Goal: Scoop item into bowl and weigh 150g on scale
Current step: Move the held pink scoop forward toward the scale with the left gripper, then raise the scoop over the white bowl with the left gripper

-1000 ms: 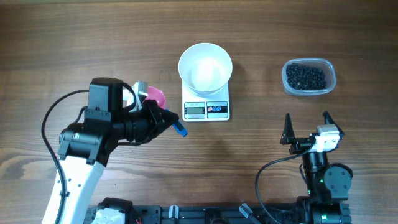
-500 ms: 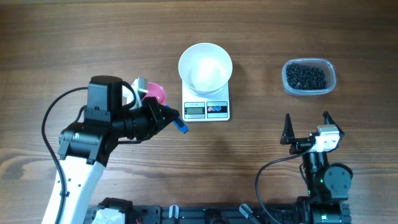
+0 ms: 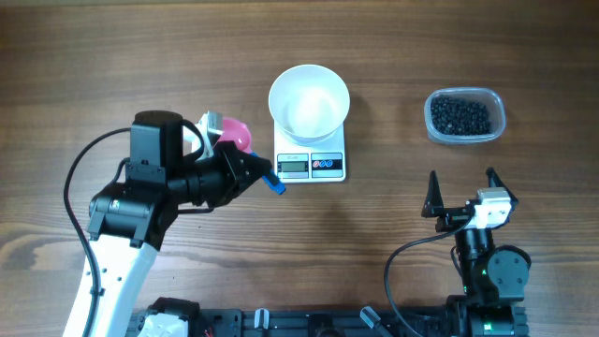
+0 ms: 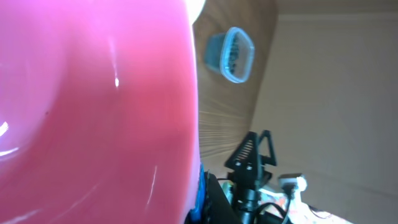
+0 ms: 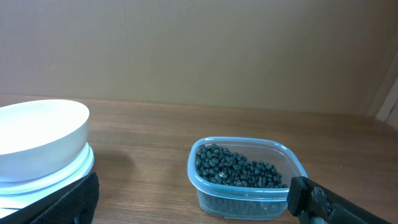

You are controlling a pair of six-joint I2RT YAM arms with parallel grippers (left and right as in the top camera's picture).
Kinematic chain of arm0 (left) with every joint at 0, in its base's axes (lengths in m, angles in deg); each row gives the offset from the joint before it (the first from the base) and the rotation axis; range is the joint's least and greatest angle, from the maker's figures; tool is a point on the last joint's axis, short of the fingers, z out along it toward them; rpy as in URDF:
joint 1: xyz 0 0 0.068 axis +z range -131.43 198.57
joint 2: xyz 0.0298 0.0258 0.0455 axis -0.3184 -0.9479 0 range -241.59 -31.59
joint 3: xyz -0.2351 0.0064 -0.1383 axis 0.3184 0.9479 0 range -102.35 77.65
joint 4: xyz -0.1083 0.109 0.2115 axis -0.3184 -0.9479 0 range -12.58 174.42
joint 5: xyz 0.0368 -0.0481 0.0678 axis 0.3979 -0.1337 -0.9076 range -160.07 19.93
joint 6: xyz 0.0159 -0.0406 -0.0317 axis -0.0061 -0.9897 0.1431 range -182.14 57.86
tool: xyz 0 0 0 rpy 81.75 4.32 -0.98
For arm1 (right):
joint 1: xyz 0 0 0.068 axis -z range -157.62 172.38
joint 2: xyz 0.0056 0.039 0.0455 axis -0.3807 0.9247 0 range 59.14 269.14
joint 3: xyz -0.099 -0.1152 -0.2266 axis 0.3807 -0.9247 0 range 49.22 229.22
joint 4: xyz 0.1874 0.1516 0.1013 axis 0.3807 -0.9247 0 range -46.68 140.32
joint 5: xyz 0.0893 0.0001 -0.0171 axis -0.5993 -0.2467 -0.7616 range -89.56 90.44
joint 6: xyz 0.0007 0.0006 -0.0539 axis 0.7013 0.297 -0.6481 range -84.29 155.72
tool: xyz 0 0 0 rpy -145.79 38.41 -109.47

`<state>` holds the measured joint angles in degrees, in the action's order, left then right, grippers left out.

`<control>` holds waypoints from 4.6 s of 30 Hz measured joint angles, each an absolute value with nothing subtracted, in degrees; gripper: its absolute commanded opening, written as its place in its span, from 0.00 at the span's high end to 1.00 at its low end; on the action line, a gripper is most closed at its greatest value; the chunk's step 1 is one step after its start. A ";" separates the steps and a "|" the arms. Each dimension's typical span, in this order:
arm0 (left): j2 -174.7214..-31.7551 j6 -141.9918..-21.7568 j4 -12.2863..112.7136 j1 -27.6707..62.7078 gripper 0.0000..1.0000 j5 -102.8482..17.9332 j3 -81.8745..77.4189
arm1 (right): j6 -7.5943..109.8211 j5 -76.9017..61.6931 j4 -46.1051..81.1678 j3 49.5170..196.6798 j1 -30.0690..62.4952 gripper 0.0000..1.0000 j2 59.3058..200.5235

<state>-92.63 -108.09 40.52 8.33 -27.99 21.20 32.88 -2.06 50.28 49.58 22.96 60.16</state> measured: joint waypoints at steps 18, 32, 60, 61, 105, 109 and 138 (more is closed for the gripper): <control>-92.63 -112.05 42.95 6.43 0.96 -25.61 21.20 | 32.88 -2.06 50.28 49.58 22.96 0.00 60.16; -92.63 -112.51 42.95 4.79 0.96 -25.61 21.20 | 32.88 -2.06 50.28 49.58 22.96 0.00 60.16; -92.63 -113.53 43.36 2.82 0.96 -25.67 21.20 | 32.88 -2.06 50.28 49.58 22.96 0.00 60.16; -92.63 -113.51 43.38 2.82 0.96 -25.67 21.20 | 32.88 -2.06 50.28 49.58 22.96 0.00 60.16; -92.76 -116.86 49.59 -3.58 0.96 -26.09 21.20 | 32.88 -2.06 50.28 49.58 22.96 0.00 60.16; -92.78 -118.17 50.55 -4.66 0.96 -26.13 21.20 | 32.88 -2.06 50.28 49.58 22.96 0.00 60.16; -92.87 -124.00 56.45 -9.94 0.96 -27.40 21.20 | 32.88 -2.06 50.28 49.58 22.96 0.00 60.16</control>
